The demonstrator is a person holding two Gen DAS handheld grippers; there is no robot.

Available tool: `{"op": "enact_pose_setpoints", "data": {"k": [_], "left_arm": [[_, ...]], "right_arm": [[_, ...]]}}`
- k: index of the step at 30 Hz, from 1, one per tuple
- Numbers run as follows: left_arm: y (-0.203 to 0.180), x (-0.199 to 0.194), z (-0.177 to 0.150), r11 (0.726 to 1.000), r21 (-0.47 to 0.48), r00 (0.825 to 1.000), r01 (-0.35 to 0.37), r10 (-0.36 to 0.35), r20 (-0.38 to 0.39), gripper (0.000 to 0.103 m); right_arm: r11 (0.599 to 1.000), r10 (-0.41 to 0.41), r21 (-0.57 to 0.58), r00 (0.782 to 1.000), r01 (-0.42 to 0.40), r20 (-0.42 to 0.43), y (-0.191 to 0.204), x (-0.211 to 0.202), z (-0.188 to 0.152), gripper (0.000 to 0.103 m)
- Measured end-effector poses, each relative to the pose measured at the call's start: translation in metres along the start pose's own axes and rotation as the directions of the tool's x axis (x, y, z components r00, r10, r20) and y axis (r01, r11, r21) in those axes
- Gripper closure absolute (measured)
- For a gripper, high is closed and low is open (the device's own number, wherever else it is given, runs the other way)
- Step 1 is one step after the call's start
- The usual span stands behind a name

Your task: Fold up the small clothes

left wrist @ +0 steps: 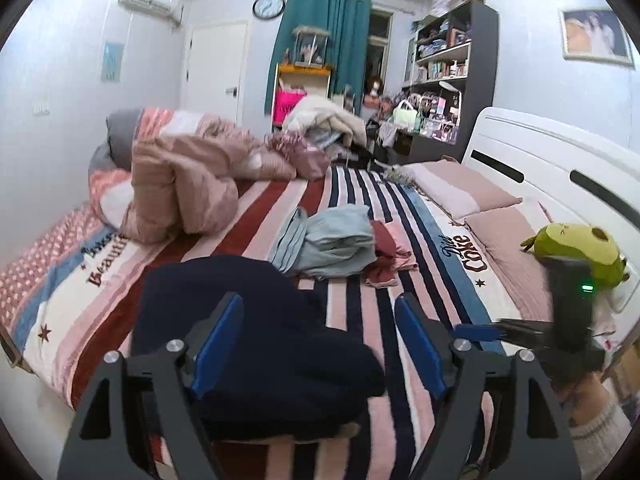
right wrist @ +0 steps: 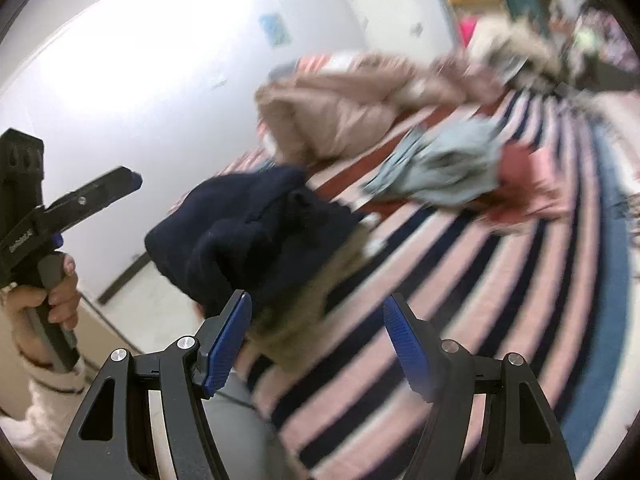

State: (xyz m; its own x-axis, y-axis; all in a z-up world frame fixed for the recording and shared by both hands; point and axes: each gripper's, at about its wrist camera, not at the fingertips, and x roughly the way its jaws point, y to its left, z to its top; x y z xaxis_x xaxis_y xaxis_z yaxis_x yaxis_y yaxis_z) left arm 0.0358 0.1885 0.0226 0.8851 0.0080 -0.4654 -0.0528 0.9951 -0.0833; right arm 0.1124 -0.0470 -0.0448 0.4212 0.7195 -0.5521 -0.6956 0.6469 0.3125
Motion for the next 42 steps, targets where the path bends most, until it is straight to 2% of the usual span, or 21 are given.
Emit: {"op": "enact_pose_setpoints", "data": {"k": [2, 4, 6, 9, 10, 12, 14, 17, 24, 33, 42], "left_arm": [[-0.029, -0.007, -0.015, 0.999, 0.017, 0.998, -0.034, 0.033, 0.057, 0.019], [-0.053, -0.011, -0.027, 0.999, 0.027, 0.995, -0.035, 0.032, 0.096, 0.017], [-0.079, -0.012, -0.040, 0.998, 0.044, 0.990, -0.048, 0.041, 0.136, 0.010], [-0.111, -0.011, -0.055, 0.994, 0.065, 0.980, -0.087, 0.074, 0.186, 0.003], [-0.119, -0.010, -0.060, 0.994, 0.058, 0.977, -0.095, 0.082, 0.199, 0.002], [-0.132, -0.008, -0.069, 0.995, 0.037, 0.974, -0.092, 0.083, 0.211, 0.001], [-0.142, -0.005, -0.076, 0.994, 0.045, 0.974, -0.095, 0.084, 0.209, 0.001], [-0.153, -0.004, -0.082, 0.988, 0.056, 0.963, -0.147, 0.130, 0.235, 0.001], [-0.151, -0.006, -0.078, 0.987, 0.057, 0.961, -0.149, 0.131, 0.243, 0.001], [-0.147, -0.010, -0.079, 0.987, 0.052, 0.960, -0.152, 0.135, 0.245, 0.001], [-0.144, -0.014, -0.081, 0.992, 0.043, 0.964, -0.121, 0.107, 0.243, 0.001]], "right_arm": [[0.995, -0.097, -0.030, 0.993, 0.099, 0.074, 0.001, -0.025, -0.016, 0.037], [0.977, -0.195, -0.063, 0.970, 0.206, 0.144, 0.005, -0.049, -0.033, 0.037], [0.958, -0.260, -0.074, 0.946, 0.278, 0.194, 0.008, -0.070, -0.048, 0.035], [0.935, -0.327, -0.055, 0.911, 0.351, 0.253, 0.008, -0.093, -0.063, 0.018], [0.927, -0.346, -0.047, 0.895, 0.373, 0.281, 0.007, -0.102, -0.069, 0.010], [0.904, -0.393, -0.039, 0.862, 0.427, 0.320, 0.008, -0.113, -0.076, 0.000], [0.869, -0.446, -0.049, 0.821, 0.493, 0.356, 0.011, -0.122, -0.083, 0.000], [0.841, -0.488, -0.031, 0.782, 0.540, 0.388, 0.009, -0.133, -0.088, 0.000], [0.840, -0.501, 0.015, 0.765, 0.542, 0.406, 0.001, -0.146, -0.089, 0.000], [0.841, -0.500, 0.016, 0.764, 0.541, 0.407, 0.001, -0.149, -0.091, 0.000], [0.833, -0.505, 0.011, 0.751, 0.554, 0.425, 0.010, -0.153, -0.091, 0.000]]}}
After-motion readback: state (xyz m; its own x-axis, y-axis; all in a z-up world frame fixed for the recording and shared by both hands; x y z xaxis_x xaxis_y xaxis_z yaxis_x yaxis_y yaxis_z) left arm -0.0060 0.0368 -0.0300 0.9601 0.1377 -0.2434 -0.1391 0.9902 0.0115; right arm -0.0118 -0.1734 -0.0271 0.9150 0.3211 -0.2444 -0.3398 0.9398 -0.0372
